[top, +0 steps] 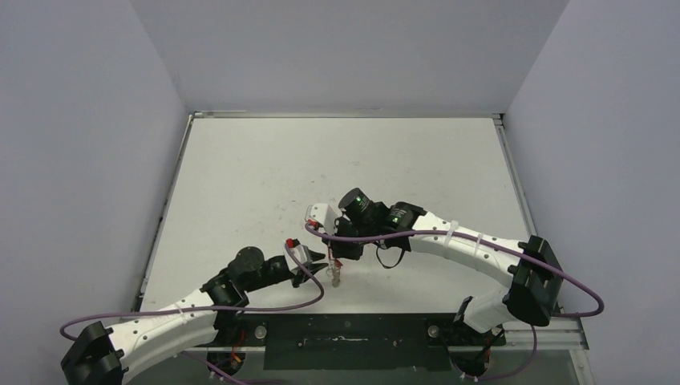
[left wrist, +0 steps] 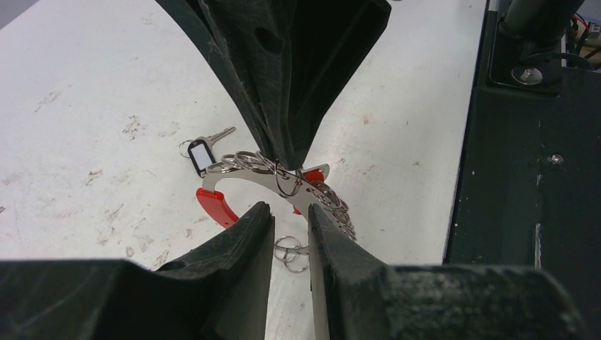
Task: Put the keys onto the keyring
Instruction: Adjust the key on the keyring.
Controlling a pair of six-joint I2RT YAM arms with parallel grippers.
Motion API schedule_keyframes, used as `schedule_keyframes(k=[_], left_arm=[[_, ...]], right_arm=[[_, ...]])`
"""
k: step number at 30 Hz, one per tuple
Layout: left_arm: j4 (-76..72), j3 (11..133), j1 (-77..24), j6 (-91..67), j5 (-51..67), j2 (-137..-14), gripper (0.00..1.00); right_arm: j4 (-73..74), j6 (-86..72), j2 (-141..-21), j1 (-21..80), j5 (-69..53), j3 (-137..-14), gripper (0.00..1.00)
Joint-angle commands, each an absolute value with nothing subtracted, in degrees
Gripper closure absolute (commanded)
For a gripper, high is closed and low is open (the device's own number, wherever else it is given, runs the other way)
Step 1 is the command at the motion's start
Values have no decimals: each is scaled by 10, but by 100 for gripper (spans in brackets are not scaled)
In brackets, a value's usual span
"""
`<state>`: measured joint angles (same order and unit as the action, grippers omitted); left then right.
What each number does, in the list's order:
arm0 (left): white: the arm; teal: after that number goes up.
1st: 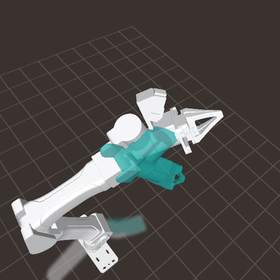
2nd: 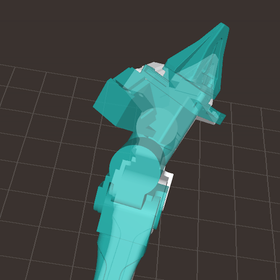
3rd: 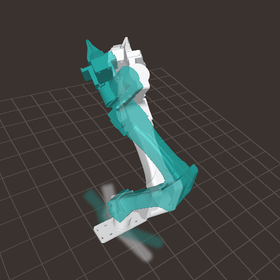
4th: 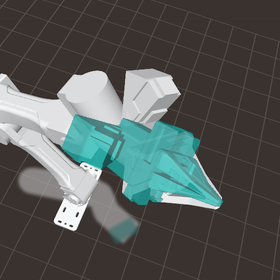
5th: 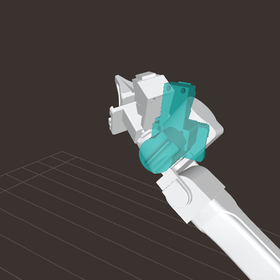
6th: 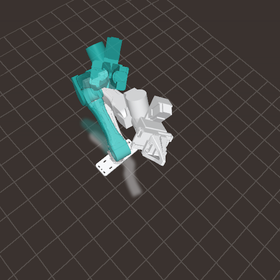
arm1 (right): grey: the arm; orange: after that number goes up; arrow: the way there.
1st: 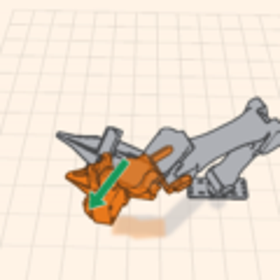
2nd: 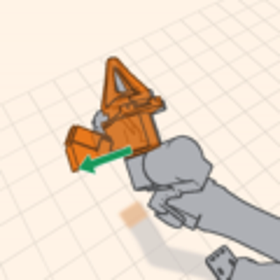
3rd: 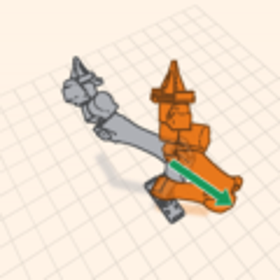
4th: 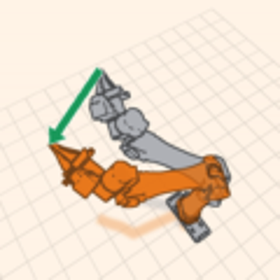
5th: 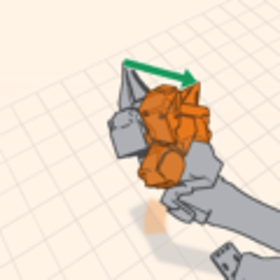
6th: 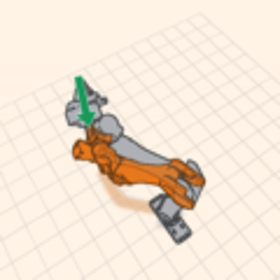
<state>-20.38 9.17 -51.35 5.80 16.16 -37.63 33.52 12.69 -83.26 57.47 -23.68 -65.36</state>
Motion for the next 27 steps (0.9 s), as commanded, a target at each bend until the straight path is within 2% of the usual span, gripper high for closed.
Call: schedule_keyframes(k=[1, 9, 15, 22, 25, 27], left_arm=[[-257, 120, -517, 63, 172, -384, 77], [-289, 118, -517, 61, 174, -404, 77], [-311, 118, -517, 62, 177, -431, 89], [-322, 122, -517, 68, 176, -458, 90], [-336, 124, -517, 72, 177, -468, 99], [-341, 124, -517, 73, 180, -474, 100]], right_arm=[[322, 119, -831, 581, -226, -680, 100], [315, 117, -834, 586, -234, -680, 100], [310, 116, -831, 585, -238, -678, 100], [306, 116, -829, 585, -239, -675, 100], [302, 115, -832, 585, -239, -672, 100], [301, 115, -834, 585, -235, -672, 100]])
